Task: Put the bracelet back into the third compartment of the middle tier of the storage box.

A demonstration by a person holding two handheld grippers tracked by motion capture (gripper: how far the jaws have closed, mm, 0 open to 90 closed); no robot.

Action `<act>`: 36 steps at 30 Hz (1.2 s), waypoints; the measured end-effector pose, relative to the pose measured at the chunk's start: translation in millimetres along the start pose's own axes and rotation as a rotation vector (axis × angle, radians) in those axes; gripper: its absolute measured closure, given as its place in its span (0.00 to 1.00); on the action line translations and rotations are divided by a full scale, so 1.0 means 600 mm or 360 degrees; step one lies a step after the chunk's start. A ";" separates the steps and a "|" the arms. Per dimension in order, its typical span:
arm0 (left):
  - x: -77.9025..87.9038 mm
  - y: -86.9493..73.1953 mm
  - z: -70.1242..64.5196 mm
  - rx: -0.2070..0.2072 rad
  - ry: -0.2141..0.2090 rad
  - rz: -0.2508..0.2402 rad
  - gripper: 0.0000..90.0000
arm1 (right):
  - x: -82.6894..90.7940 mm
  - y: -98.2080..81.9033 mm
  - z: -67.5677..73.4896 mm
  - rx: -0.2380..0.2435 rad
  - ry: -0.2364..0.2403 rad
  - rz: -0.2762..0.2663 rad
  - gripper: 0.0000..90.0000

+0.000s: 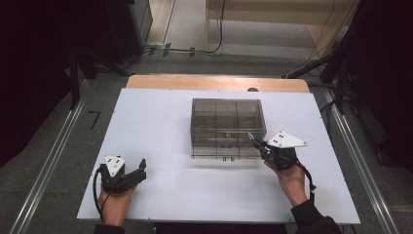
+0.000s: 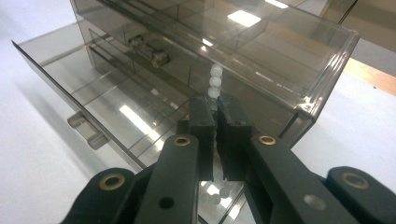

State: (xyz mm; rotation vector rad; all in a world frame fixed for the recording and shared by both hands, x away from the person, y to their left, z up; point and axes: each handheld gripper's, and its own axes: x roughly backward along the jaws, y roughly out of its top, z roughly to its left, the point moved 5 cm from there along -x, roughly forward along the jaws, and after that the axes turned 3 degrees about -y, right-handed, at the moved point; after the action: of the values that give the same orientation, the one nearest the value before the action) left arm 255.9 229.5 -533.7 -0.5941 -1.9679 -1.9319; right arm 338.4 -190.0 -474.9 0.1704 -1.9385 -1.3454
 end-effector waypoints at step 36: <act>0.000 0.001 0.000 -0.0001 -0.0001 0.0000 0.17 | -0.005 -0.012 -0.003 -0.0199 0.0124 0.0082 0.65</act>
State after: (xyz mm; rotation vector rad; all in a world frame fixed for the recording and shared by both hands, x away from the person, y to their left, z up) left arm 256.1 229.3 -533.5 -0.5950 -1.9679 -1.9324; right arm 339.5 -193.3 -482.3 0.1094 -1.7768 -1.4007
